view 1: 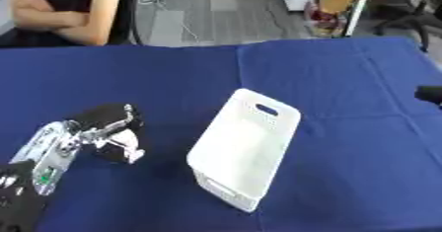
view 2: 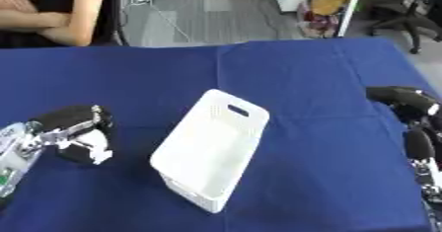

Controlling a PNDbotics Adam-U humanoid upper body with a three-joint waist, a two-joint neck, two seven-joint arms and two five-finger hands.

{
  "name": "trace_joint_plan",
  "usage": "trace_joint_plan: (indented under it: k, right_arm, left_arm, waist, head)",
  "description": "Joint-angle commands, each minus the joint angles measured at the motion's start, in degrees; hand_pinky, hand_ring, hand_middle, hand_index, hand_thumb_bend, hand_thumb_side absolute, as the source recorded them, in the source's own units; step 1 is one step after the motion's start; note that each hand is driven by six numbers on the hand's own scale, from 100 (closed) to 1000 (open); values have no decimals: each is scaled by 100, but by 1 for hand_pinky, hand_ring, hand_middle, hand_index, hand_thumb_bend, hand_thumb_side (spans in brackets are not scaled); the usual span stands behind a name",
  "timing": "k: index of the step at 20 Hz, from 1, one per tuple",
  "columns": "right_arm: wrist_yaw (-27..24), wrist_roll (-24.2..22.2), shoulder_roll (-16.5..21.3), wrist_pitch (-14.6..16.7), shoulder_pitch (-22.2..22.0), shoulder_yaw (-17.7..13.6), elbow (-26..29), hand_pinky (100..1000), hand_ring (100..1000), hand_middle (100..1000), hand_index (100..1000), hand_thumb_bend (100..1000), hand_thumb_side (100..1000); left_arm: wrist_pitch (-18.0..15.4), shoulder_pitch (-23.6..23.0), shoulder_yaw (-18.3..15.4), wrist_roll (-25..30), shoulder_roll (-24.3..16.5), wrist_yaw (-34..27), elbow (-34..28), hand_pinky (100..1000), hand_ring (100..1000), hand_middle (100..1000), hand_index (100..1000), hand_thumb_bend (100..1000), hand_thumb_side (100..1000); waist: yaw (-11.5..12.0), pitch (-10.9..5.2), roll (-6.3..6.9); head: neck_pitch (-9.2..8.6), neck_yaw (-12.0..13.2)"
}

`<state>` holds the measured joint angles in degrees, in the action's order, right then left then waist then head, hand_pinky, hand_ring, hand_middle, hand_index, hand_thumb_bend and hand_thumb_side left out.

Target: Pick up objects on the table and place them in the box.

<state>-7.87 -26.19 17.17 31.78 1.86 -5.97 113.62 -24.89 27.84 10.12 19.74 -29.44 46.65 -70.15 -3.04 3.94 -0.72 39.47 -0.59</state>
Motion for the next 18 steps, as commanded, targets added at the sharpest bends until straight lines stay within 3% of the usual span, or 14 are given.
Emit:
trace_joint_plan:
  k: [1, 11, 18]
  right_arm:
    - [5, 6, 91, 8, 35, -33, 97, 850, 838, 768, 864, 100, 672]
    - [16, 14, 89, -6, 28, -43, 97, 850, 839, 768, 864, 100, 672]
    - [16, 11, 94, -12, 21, -33, 97, 850, 839, 768, 864, 100, 672]
  left_arm:
    - [68, 67, -120, 15, -210, -228, -235, 100, 100, 212, 245, 100, 248]
    - [411, 124, -430, 58, -685, -1432, -1316, 100, 100, 201, 219, 100, 335]
    - [771, 650, -496, 197, -779, -2400, -1792, 100, 100, 204, 219, 100, 368]
  waist:
    - [11, -52, 1]
    - [3, -64, 23]
    - [7, -87, 32]
  head:
    - [-57, -48]
    - [-35, -69]
    - [-31, -46]
